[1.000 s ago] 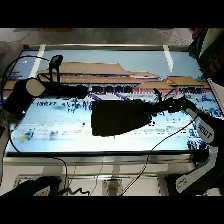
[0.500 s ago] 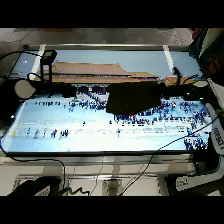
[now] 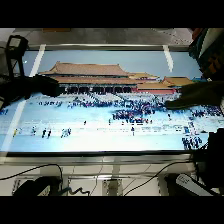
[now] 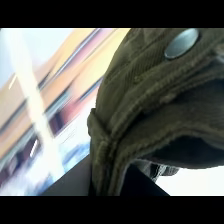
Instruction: Fold the clothes and pants, and hang the long-sleeved shirts on hangers.
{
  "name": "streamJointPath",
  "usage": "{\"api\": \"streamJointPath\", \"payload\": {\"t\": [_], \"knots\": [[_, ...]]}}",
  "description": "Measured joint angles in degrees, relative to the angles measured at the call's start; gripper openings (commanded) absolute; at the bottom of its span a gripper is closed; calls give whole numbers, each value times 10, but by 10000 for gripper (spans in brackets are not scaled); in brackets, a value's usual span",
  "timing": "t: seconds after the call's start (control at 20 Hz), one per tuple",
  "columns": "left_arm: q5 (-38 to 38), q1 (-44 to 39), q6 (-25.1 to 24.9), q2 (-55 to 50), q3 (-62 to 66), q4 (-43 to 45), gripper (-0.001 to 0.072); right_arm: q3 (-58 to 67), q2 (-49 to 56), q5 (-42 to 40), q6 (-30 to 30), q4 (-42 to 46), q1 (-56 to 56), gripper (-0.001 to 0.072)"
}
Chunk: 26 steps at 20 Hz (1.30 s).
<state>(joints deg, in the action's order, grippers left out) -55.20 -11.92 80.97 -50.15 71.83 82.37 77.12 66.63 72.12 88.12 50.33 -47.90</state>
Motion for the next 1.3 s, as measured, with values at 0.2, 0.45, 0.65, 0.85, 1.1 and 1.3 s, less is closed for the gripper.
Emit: {"api": "streamJointPath", "payload": {"t": [0.2, 0.45, 0.65, 0.85, 1.1, 1.3], "knots": [[0, 0, 0, 19, 0, 18, 21, 0, -53, 17, 74, 90, -128, 38], [0, 0, 0, 23, 0, 25, 21, 0, -76, 109, 148, 244, -246, 39], [0, 0, 0, 24, 0, 27, 21, 0, -93, 142, 251, 355, -292, 301], [0, 0, 0, 25, 0, 27, 22, 0, -99, 160, 336, 413, -316, 720], [0, 0, 0, 25, 0, 27, 21, 0, -99, 151, 368, 441, -326, 682], [0, 0, 0, 25, 0, 27, 21, 0, -99, 132, 355, 429, -319, 258]]}}
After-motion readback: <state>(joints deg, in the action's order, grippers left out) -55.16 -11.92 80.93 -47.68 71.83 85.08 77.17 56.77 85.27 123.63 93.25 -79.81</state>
